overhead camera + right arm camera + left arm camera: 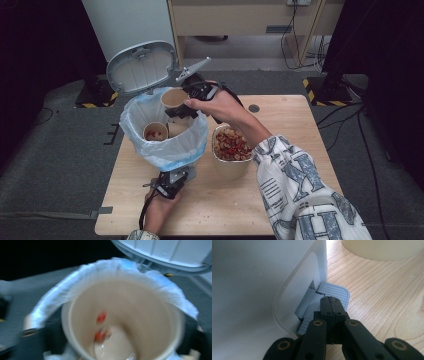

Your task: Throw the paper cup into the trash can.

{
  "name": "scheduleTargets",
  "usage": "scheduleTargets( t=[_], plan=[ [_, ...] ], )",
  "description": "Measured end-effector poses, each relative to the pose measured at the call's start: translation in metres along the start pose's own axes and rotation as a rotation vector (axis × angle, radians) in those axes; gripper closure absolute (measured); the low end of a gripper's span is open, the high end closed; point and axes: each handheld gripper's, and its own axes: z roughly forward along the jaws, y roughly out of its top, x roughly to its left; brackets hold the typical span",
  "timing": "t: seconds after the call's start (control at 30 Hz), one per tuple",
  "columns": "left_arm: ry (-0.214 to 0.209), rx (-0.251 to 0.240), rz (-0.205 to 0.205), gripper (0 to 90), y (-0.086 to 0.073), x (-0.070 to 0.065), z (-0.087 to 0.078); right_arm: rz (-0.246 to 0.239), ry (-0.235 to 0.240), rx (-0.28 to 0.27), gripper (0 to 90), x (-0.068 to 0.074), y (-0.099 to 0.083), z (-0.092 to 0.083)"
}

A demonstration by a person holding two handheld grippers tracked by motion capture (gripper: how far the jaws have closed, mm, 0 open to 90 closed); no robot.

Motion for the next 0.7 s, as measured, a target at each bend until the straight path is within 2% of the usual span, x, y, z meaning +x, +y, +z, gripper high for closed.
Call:
scheduleTargets(
  t=[0.03, 0.13, 0.27, 0.7],
  plan=[
    [-0.001, 0.0, 0.0, 89.9, 0.0, 0.0, 0.0, -0.008, -0.017, -0.005, 13.8, 0.0, -0.001, 0.001],
    [-0.001, 0.0, 0.0, 90.0, 0.0, 0.0, 0.0, 0.002, -0.003, -0.02, 11.6, -0.001, -0.003, -0.001],
    [-0.001, 0.0, 0.0, 89.9, 0.0, 0.0, 0.0, 0.005, -0.014, -0.007, 11.5, -0.004, -0.008, -0.006],
    [-0.005, -0.001, 0.0, 90.0, 0.0, 0.0, 0.0, 0.019, -0.044, -0.018, 11.8, -0.012, -0.019, -0.022]
  ],
)
